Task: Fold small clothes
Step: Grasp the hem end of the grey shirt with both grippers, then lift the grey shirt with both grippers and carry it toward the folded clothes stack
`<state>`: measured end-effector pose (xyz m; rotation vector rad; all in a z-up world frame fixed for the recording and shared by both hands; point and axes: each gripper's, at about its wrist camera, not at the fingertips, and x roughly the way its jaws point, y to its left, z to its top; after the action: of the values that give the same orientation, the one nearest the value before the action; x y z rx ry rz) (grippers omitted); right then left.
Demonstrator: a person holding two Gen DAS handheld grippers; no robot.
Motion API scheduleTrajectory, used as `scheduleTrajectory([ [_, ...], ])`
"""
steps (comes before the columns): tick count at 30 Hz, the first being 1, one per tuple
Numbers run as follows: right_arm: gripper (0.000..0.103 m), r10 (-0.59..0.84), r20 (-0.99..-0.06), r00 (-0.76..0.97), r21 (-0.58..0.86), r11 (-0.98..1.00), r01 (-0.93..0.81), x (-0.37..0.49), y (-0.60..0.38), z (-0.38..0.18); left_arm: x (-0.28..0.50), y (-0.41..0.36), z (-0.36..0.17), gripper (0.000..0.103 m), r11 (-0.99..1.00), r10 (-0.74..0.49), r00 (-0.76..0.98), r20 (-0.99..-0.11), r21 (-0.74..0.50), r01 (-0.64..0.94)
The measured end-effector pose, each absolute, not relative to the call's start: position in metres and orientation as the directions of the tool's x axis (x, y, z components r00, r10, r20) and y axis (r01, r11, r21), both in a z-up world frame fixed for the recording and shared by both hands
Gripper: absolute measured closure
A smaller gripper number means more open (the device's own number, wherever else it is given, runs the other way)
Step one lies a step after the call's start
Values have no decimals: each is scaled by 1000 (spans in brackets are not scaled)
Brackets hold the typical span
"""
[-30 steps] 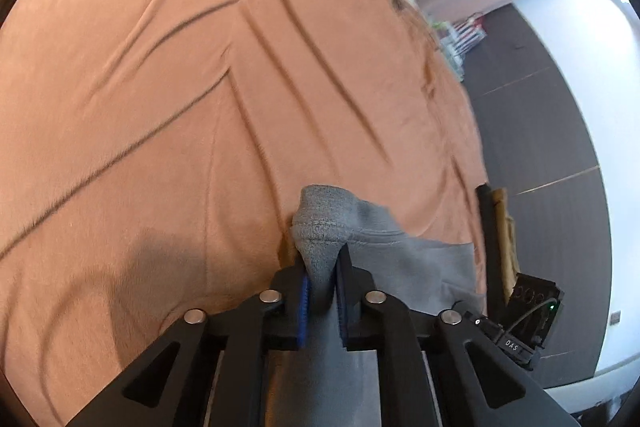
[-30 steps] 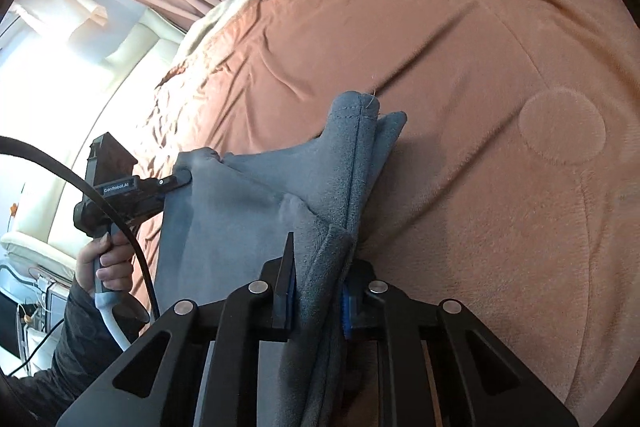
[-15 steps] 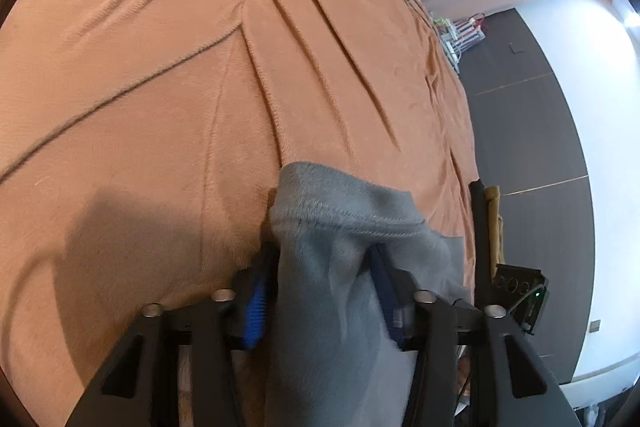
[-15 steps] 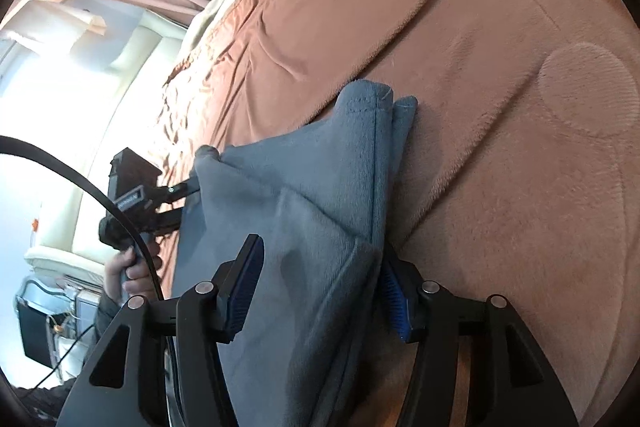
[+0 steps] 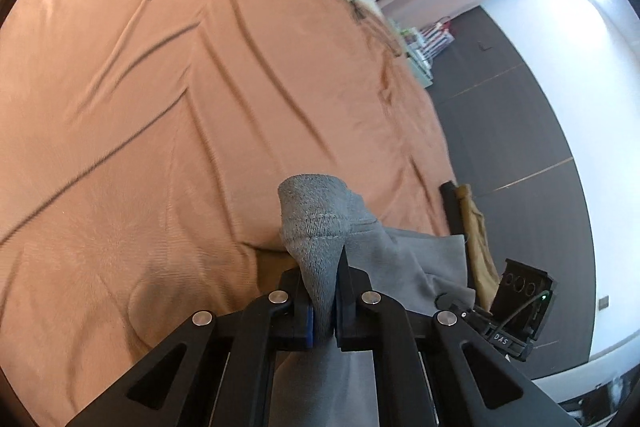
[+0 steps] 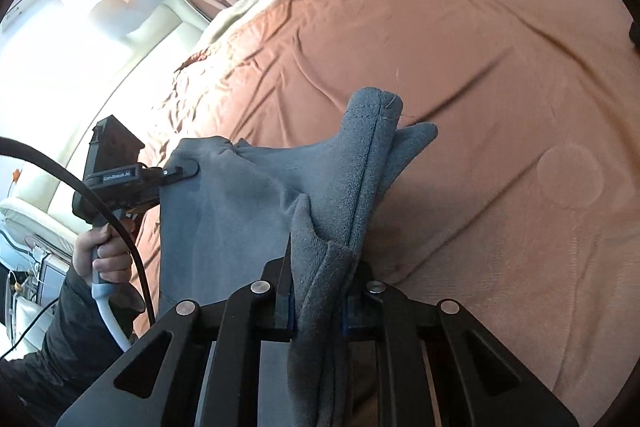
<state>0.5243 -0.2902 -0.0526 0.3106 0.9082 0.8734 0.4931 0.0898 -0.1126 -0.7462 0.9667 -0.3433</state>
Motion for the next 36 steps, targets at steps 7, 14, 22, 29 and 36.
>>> scheduleTrajectory([
  [7, 92, 782, -503, 367, 547, 617, -566, 483, -314, -28, 467, 76, -61, 97, 725, -563, 595, -573, -689, 24],
  [14, 92, 789, -449, 419, 506, 611, -608, 434, -344, -10, 435, 57, -14, 97, 745, -554, 639, -534, -661, 94],
  [22, 92, 797, -380, 470, 473, 604, -641, 386, -381, 6, 397, 30, 38, 97, 761, -554, 677, -485, -625, 175],
  [29, 92, 795, -311, 520, 438, 606, -664, 354, -414, 18, 367, 3, 75, 97, 762, -569, 695, -439, -599, 246],
  [36, 92, 763, -246, 598, 366, 644, -672, 319, -464, 34, 349, -39, 107, 97, 761, -590, 697, -406, -569, 313],
])
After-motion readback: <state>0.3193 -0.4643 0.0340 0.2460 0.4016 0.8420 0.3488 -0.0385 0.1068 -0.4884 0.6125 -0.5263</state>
